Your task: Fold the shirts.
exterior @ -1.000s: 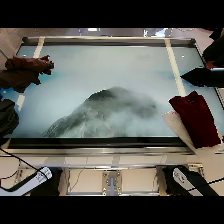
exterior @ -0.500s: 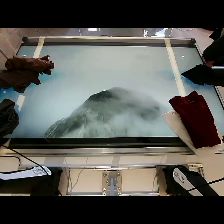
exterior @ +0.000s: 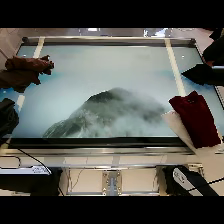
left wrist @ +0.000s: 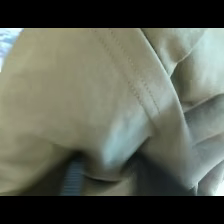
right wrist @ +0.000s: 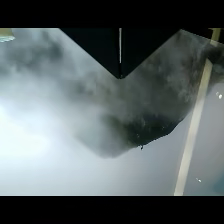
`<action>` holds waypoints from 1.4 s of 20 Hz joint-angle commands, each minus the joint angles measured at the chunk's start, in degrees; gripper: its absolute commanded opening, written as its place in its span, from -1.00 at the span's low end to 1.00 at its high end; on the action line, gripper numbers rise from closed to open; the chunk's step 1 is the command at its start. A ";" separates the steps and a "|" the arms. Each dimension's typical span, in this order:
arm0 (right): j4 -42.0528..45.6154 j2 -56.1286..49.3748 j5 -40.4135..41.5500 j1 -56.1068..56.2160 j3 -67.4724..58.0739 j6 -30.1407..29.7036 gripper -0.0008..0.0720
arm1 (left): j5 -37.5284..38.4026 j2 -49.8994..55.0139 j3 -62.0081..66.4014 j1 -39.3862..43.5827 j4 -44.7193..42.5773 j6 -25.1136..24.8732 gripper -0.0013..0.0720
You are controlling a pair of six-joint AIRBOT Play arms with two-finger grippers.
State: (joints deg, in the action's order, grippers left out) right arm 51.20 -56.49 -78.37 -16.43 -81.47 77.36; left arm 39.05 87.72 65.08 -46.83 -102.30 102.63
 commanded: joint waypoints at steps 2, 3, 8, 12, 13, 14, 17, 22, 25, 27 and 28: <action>-0.07 0.00 0.20 0.04 -0.07 1.60 -0.94 | 0.85 1.05 0.13 0.04 -0.07 -0.66 -0.93; -0.09 0.00 0.17 0.04 -0.07 1.60 -0.94 | 1.27 0.22 0.13 0.15 0.00 -0.66 -0.93; -0.09 0.02 0.13 0.04 -0.07 1.60 -0.94 | 13.55 -8.28 0.09 3.72 5.16 -0.63 -0.93; -0.15 0.07 -1.62 0.04 -0.07 1.60 -0.94 | 20.24 -14.34 -0.09 9.68 31.21 -6.08 -0.93; -0.13 0.07 -2.56 0.04 -0.07 1.60 -0.94 | 21.09 -15.50 -0.11 12.72 38.32 -9.44 -0.93; -0.13 0.09 -3.61 0.04 -0.07 1.60 -0.94 | 22.12 -16.44 -0.11 16.50 44.17 -12.24 -0.93; 0.04 0.07 -6.38 0.04 -0.07 1.40 -0.94 | 22.73 -17.68 -0.11 31.26 50.36 -14.19 -0.93; 0.63 0.07 -6.62 0.04 -0.07 0.92 -0.94 | 14.60 -15.10 -0.13 61.96 49.86 -14.23 -0.93; 2.32 0.07 -6.69 0.02 -0.07 0.94 -0.94 | 0.44 -12.33 -0.11 73.99 46.47 -15.96 -0.53; 5.51 0.04 -6.64 0.02 -0.07 0.66 -0.57 | -6.56 -12.46 0.24 75.03 43.34 -15.52 0.96; 7.65 0.00 -6.60 0.02 -0.07 -0.35 -0.29 | -7.04 -12.98 0.68 73.20 43.36 -15.41 0.99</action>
State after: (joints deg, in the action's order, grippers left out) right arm 54.61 -56.42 -84.90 -16.43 -81.47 78.06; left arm 41.58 74.52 65.21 22.70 -56.51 87.55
